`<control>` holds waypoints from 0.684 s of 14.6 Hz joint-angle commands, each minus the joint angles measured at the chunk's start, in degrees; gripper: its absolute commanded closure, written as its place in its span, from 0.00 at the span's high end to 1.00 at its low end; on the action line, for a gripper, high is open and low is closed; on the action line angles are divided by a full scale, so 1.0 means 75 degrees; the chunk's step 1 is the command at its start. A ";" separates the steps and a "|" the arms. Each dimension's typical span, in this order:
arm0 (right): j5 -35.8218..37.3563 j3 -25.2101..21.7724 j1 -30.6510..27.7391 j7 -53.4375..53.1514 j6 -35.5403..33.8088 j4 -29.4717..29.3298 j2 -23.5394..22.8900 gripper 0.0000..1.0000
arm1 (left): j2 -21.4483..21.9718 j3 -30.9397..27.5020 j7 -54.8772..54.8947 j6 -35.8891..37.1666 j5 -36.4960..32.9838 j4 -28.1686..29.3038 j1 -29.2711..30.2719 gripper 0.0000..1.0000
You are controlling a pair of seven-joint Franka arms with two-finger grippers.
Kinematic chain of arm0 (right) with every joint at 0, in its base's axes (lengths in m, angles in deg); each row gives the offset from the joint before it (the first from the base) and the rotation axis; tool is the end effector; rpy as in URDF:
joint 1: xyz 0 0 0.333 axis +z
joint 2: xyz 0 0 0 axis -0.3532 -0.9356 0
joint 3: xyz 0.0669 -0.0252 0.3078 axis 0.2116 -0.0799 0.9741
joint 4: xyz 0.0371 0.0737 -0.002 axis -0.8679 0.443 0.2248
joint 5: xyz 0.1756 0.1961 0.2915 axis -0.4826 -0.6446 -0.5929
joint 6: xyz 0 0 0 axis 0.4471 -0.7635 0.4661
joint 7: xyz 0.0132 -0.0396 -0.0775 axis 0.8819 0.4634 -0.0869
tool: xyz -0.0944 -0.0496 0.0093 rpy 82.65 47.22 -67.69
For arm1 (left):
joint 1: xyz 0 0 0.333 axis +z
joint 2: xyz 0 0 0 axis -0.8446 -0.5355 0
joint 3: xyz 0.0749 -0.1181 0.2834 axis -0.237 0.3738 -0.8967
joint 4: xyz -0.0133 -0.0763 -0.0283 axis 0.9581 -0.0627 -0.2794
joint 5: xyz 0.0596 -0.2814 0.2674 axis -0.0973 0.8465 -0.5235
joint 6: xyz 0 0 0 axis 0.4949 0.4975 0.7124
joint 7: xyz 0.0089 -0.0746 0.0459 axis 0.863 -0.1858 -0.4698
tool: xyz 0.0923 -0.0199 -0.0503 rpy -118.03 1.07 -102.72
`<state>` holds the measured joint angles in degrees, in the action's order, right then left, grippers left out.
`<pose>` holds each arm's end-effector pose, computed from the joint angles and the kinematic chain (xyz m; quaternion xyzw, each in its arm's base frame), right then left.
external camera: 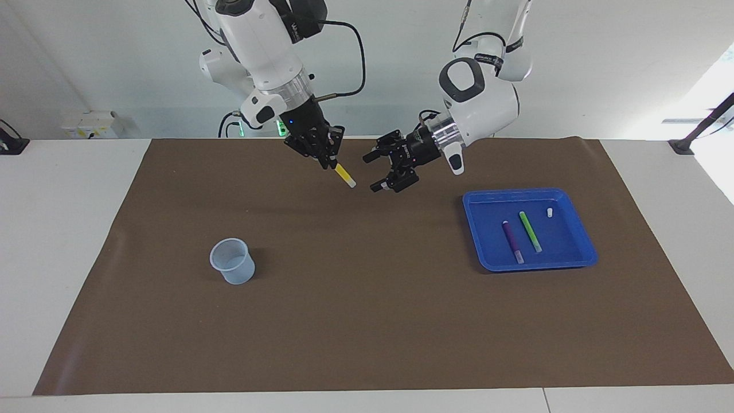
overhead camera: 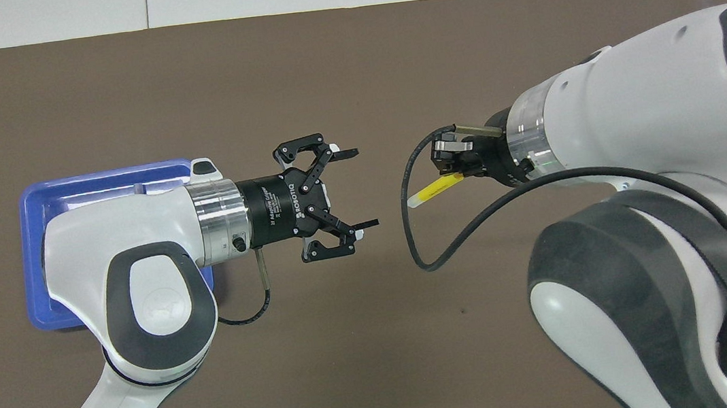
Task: Transfer and insert pens with both arms
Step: 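Open the left gripper while the right gripper carries the pen away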
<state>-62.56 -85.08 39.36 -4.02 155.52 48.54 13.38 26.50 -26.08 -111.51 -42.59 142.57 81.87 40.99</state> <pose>0.5456 0.1860 0.5772 -0.9924 0.0334 -0.0412 0.1113 0.4925 -0.3019 0.4735 0.6482 0.6050 -0.2882 0.3617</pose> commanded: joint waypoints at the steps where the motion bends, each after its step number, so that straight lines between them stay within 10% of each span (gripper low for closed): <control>1: 0.0268 0.0029 -0.0858 0.2283 0.0146 0.0580 0.0298 0.00 | 0.0122 -0.0019 0.0083 0.0871 -0.1573 -0.0166 0.0564 1.00; 5: 0.0574 0.0053 -0.1926 0.4418 0.0965 0.1013 0.0158 0.00 | 0.0041 -0.0031 0.0351 0.1924 -0.4492 -0.0727 0.1244 1.00; 10: 0.1019 0.0053 -0.2255 0.5161 0.2430 0.1131 -0.0650 0.00 | -0.0054 -0.0042 0.3031 0.2993 -0.5935 -0.1045 0.2334 1.00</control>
<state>-56.42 -85.55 23.32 33.36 170.70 56.86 10.45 26.59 -26.61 -95.65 -23.41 102.54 75.40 55.64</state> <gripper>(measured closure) 0.837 0.000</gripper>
